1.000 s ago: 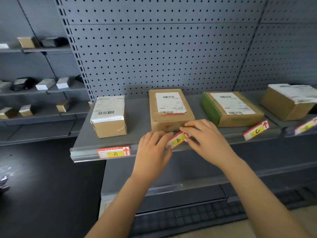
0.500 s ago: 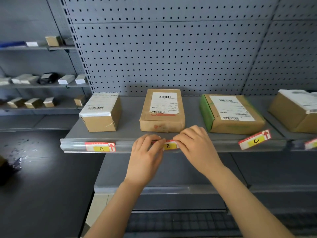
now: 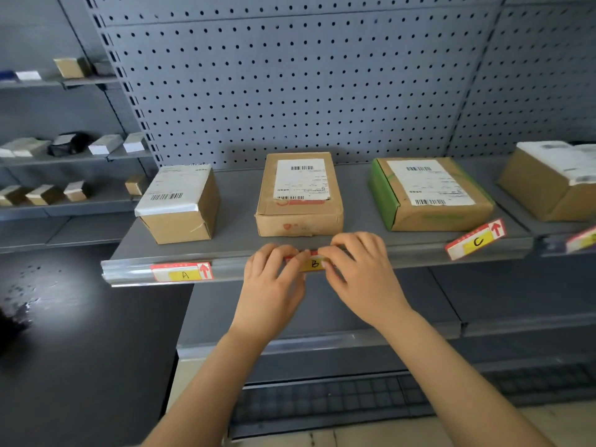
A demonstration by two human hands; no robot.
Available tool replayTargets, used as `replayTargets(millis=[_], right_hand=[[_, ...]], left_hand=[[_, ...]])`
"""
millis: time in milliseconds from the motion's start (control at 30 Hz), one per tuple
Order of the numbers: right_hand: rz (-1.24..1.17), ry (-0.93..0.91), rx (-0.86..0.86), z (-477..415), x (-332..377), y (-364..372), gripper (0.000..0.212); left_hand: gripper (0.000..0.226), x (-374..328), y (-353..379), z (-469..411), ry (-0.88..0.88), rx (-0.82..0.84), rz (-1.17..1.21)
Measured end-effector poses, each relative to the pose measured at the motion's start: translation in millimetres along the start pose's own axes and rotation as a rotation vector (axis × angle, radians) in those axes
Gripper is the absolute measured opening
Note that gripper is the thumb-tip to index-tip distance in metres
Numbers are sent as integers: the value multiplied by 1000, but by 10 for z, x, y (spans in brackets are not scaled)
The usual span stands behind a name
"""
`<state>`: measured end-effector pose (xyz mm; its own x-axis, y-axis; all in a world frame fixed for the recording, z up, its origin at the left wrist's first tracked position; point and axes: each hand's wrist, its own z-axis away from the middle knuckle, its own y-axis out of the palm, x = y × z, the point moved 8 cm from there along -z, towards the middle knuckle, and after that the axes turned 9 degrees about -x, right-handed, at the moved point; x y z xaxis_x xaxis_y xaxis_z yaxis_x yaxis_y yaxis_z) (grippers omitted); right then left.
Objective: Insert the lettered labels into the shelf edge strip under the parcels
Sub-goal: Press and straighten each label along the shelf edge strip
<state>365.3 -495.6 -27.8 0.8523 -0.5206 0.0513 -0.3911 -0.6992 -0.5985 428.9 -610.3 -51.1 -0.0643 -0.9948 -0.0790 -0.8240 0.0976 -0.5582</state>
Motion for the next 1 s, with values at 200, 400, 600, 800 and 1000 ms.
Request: replayTargets(millis=[200, 400, 600, 800, 1000], right_hand=[[82, 108, 14, 86, 75, -5, 19], [102, 205, 113, 114, 101, 20, 30], [108, 322, 137, 254, 147, -163, 34], [203, 384, 68, 446, 202, -521, 31], [250, 379, 46, 517, 225, -810, 31]], left_hand=[[36, 55, 21, 23, 82, 11, 52], [38, 115, 85, 53, 110, 68, 90], [45, 92, -14, 71, 109, 100, 184], [38, -105, -204, 100, 114, 66, 348], [37, -432, -283, 13, 141, 94, 479]])
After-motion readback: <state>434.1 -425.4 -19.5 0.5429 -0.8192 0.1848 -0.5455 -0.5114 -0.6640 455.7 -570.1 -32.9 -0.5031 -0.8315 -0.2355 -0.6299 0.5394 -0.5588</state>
